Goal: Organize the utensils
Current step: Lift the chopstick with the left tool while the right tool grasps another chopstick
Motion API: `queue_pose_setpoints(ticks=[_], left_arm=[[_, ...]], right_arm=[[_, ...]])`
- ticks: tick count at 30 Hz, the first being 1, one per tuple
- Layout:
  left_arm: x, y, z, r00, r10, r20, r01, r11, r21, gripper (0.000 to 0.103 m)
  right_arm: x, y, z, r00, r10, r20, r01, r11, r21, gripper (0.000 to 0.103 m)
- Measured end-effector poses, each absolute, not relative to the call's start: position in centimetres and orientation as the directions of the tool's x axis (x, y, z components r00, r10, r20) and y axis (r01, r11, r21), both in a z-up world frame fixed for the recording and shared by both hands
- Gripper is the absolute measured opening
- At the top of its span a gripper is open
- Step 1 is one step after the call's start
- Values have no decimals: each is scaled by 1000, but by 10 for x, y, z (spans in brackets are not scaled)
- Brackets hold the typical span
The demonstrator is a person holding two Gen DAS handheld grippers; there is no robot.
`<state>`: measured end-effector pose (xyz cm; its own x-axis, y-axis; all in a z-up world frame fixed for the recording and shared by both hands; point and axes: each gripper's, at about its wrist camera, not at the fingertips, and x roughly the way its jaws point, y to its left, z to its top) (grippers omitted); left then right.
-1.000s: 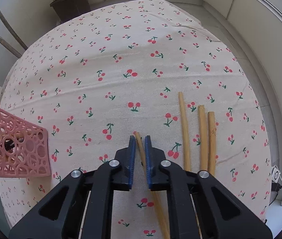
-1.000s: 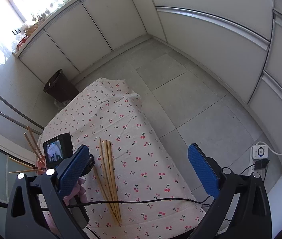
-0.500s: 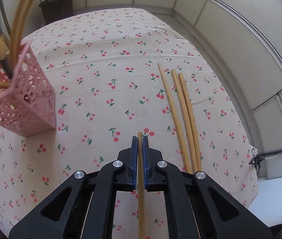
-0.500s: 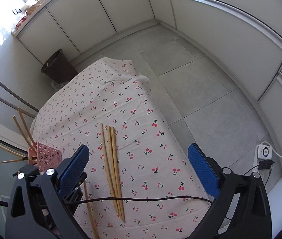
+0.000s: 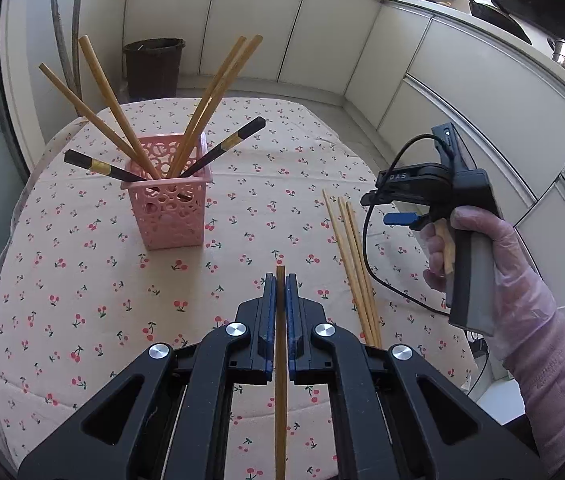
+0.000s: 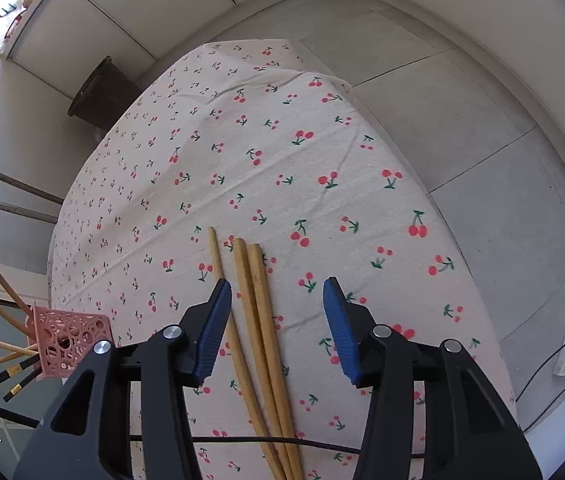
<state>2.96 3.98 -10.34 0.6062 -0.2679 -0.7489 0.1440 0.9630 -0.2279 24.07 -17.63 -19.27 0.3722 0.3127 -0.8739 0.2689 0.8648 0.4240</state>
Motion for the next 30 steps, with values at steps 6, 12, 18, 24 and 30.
queue_pose_setpoints(ticks=[6, 12, 18, 24, 30], left_arm=[[26, 43, -93, 613, -291, -734, 168, 957, -238, 4], [23, 48, -89, 618, -301, -726, 173, 953, -247, 4], [23, 53, -88, 626, -295, -722, 162, 955, -249, 4], [18, 50, -80, 643, -297, -706, 181, 955, -236, 4], [12, 52, -69, 666, -298, -684, 187, 954, -233, 4]], right_arm=[[250, -161, -199, 364, 273, -891, 249, 893, 375, 35], [255, -151, -210, 353, 211, -912, 223, 927, 301, 24], [258, -143, -210, 357, 171, -918, 197, 947, 253, 20], [250, -148, -208, 385, 194, -902, 208, 934, 290, 8], [220, -156, -157, 535, 227, -814, 137, 927, 348, 8]])
